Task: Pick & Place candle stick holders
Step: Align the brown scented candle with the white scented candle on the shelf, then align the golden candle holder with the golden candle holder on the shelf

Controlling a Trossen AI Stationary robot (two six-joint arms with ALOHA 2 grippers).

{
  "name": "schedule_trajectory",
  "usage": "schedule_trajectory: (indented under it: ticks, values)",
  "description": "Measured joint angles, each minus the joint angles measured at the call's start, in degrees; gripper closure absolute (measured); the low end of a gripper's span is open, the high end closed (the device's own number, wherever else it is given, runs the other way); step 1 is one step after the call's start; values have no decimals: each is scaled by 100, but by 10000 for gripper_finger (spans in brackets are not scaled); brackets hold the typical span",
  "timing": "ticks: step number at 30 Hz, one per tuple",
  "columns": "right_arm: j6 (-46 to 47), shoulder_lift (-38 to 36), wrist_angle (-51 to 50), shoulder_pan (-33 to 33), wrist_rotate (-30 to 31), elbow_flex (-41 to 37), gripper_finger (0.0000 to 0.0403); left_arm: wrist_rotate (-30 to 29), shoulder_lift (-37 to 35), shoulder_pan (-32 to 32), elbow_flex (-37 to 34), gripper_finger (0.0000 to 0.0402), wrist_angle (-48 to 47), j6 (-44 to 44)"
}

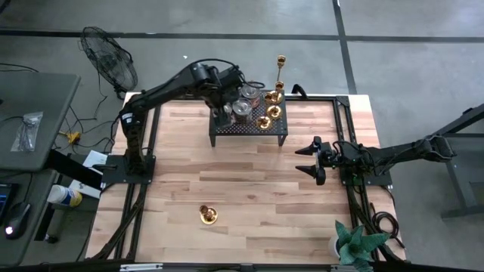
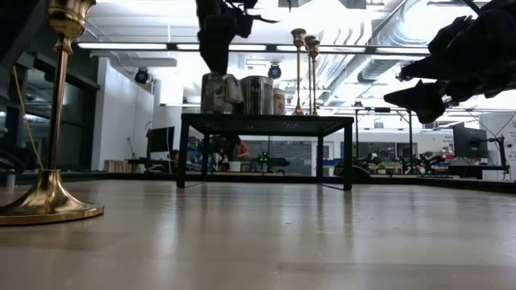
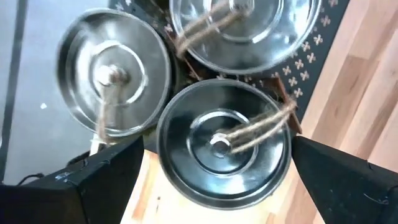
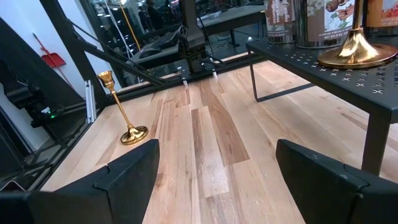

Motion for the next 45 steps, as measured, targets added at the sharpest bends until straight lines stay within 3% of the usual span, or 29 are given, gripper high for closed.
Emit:
schedule_trajectory:
  ticks: [14, 26, 36, 45]
  values:
    - [0, 0, 2, 1, 0, 0, 87, -96, -70, -154, 745, 2, -423, -34]
    - [0, 0, 0, 0, 0, -2, 87, -32, -556, -697, 662, 2, -585, -299]
    - [0, 0, 0, 0, 0, -2, 87, -3, -1091, -1396, -176, 2, -581, -650]
    - [0, 0, 0, 0, 0, 0, 87, 123, -2212, -2024, -1838, 2, -591, -1603]
